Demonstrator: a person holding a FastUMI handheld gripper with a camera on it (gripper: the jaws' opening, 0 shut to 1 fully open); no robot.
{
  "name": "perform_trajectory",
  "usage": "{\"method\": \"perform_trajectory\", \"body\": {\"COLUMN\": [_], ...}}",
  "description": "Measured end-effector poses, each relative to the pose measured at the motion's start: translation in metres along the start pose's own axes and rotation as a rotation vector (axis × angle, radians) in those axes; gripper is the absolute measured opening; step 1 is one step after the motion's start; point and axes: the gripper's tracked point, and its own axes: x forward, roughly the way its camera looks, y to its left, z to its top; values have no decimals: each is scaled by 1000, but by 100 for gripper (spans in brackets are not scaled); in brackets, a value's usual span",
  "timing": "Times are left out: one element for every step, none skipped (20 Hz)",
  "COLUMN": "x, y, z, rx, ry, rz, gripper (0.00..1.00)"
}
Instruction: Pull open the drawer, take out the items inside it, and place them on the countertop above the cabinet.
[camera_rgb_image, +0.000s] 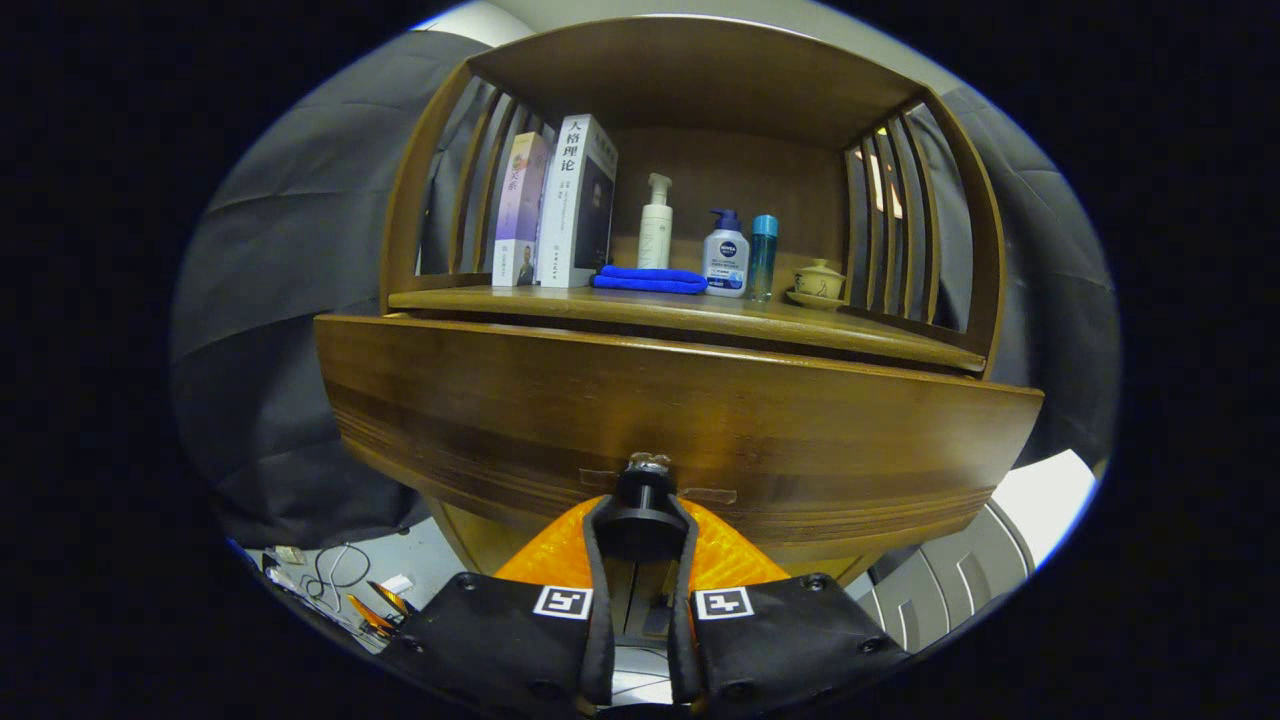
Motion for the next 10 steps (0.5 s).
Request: {"method": "perform_trajectory", "body": {"x": [0,-1,-2,-3,-3,-3,-4,-5,-6,-6], "y": [0,1,1,1,1,1,0,-1,-1,1], "z": [0,0,0,-1,0,-1,-1,-2,-2,-4], "rx": [-7,-7,-3,-1,-1,-8,-16,-23,-23,-22], "ry": [1,3,3,5,6,7,11,14,19,24], "rz": [5,8,11,13,17,21,24,28,32,37], "gripper": [24,24,24,24,24,24,24,24,24,24]}}
